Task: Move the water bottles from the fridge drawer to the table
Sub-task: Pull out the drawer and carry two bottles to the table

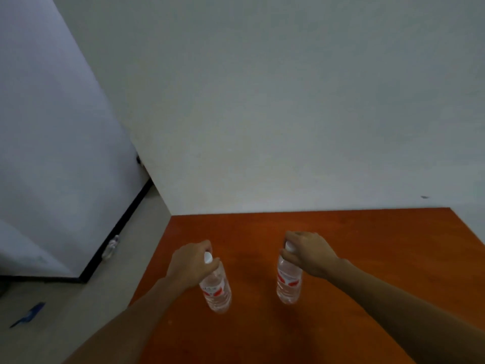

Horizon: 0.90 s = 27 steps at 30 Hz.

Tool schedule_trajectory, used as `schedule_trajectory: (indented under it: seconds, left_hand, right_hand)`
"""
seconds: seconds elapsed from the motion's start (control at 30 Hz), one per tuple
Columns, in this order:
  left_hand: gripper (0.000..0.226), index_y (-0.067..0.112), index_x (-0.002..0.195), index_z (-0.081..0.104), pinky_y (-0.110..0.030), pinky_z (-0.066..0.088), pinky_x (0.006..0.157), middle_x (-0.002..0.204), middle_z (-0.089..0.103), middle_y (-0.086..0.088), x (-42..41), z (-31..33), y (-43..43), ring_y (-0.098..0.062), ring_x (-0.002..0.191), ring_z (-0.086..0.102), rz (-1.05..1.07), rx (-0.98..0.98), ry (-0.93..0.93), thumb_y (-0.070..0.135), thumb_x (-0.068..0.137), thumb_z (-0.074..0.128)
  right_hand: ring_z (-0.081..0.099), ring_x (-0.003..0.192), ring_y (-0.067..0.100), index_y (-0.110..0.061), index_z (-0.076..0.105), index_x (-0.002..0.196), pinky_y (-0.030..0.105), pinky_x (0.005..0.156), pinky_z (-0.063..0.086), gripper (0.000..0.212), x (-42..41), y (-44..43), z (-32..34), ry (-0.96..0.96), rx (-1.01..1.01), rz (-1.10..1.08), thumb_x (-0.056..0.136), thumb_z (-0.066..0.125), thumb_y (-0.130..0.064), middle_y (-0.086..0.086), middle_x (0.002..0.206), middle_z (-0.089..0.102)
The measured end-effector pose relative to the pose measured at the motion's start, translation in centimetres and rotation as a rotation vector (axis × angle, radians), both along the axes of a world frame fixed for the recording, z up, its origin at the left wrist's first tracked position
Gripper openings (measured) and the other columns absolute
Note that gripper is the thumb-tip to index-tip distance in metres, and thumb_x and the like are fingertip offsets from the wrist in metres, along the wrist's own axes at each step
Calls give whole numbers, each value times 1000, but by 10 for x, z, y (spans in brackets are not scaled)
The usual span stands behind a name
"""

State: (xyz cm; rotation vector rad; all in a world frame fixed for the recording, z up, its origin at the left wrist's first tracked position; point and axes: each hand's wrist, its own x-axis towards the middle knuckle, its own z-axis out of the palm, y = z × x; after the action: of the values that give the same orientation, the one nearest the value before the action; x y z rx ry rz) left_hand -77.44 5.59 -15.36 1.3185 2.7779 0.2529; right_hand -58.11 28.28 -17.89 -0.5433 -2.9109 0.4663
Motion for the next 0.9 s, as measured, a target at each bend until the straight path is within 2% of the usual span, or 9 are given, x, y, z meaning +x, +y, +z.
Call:
schedule_trajectory:
  seconds: [0.13,0.2,0.4,0.47,0.57,0.63,0.77,0.9]
  left_hand:
    - [21,30,83,53,-16,35,53,76,58,12,-61,-3,28,-4,68,54,-45,33,-60,48,82,64]
    - [19,29,84,54,-17,34,54,81,58,11,-87,-7,37,-6,70,53,-70,39,-85,44,83,64]
    - [15,24,93,59,-14,29,55,90,53,9,-178,-26,74,-8,76,52,-125,78,-175,35,85,63]
    - [17,22,97,60,-16,35,56,90,50,7,-206,-35,87,-10,76,53,-178,74,-212,36,87,61]
    - [19,22,101,59,-30,53,67,96,49,4,-245,-47,105,-16,83,57,-250,47,-242,34,87,61]
    - [19,21,103,60,-34,55,72,97,49,4,-265,-53,116,-18,86,58,-284,59,-272,30,87,62]
    - [23,18,106,59,-30,52,72,96,46,6,-293,-58,134,-19,86,58,-336,102,-293,26,86,65]
    - [27,17,105,59,-23,42,67,95,49,6,-307,-61,142,-18,84,58,-380,155,-357,23,82,70]
  right_hand:
    - [56,82,15,-22,53,109,28,70,51,28,-67,21,-2,-6,-51,30,95,49,-46,-1,108,58]
    - [54,86,16,-22,53,114,28,71,46,30,-100,26,-2,-22,-70,27,96,49,-45,0,114,56]
    - [58,97,24,-20,49,123,33,80,54,33,-198,31,-9,-55,-141,-72,97,49,-40,6,117,51]
    - [58,99,26,-20,49,125,35,83,54,33,-227,29,-14,-81,-163,-107,97,50,-38,7,118,49]
    - [58,101,26,-21,49,125,34,83,53,33,-269,27,-21,-110,-185,-157,96,52,-37,7,119,48]
    - [58,99,24,-22,49,124,33,83,52,32,-293,27,-27,-112,-202,-185,95,53,-36,6,119,49]
    - [58,99,25,-23,50,123,35,84,54,33,-328,25,-35,-109,-212,-234,94,57,-35,6,117,50]
    - [59,97,24,-23,50,125,34,84,52,35,-343,25,-37,-88,-225,-280,93,58,-35,6,117,50]
